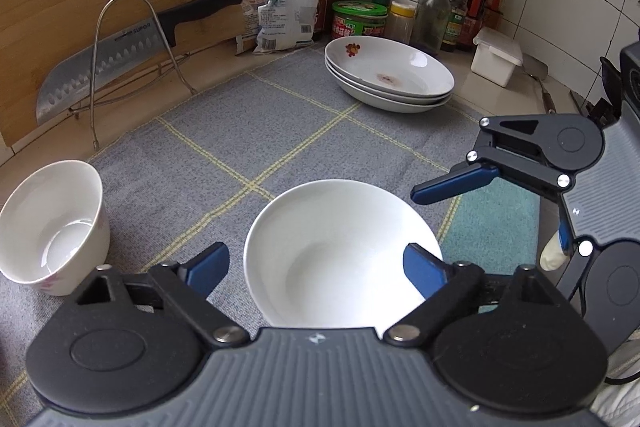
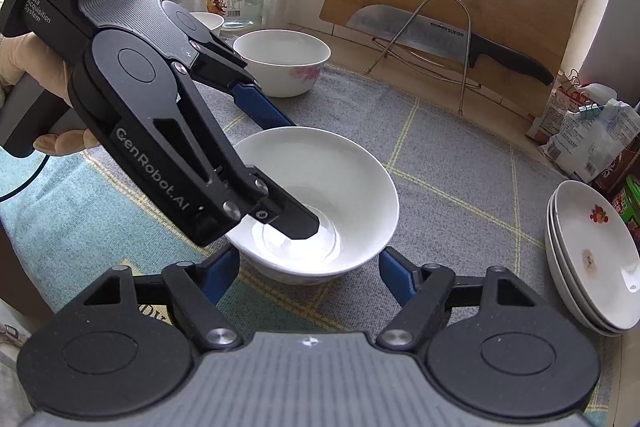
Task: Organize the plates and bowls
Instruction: 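Lower the large bowl onto the towel and open both grippers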
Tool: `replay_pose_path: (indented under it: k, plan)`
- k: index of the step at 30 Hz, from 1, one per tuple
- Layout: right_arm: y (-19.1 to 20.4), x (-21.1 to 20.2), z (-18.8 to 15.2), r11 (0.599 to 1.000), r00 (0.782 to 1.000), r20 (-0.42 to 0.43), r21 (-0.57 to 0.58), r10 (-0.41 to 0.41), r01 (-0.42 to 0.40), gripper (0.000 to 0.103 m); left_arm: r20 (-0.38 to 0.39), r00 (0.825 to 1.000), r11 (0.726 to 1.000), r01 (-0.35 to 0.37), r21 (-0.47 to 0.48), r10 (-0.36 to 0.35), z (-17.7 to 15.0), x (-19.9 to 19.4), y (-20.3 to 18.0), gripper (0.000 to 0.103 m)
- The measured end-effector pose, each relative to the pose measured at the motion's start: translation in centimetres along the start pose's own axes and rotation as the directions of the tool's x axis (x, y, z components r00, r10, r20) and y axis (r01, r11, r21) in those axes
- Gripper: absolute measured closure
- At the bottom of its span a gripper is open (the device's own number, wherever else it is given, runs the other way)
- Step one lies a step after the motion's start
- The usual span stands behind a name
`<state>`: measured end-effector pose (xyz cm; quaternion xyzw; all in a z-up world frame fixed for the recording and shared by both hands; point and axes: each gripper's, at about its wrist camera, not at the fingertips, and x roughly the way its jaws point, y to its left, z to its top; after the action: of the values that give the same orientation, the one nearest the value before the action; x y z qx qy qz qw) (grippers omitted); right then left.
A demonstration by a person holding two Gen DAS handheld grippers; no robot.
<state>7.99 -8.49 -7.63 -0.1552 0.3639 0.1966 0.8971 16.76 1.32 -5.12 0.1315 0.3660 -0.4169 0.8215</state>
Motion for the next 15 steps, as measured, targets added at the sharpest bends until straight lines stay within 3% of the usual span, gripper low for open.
replay_pose_path:
  k: [2,8,15]
  plan:
    - [-0.1,-0.4,0.1,1.000,1.000,0.021,0.009,0.011,-0.011,0.002,0.006,1.000,1.000,-0.013,-0.001,0.013,0.1,-0.2,0.0,0.008]
    - [-0.2,-0.6,0.2,1.000,1.000,0.024,0.020,0.009,-0.010,0.000,0.045,0.996,0.997,-0.077,-0.023,0.078,-0.4,-1.4,0.2,0.008]
    - [-0.5,-0.8,0.6,0.998,1.000,0.019,0.069,0.011,-0.012,0.000,0.134,0.979,0.976,-0.128,-0.175,0.152,-1.4,-4.2,1.4,0.003]
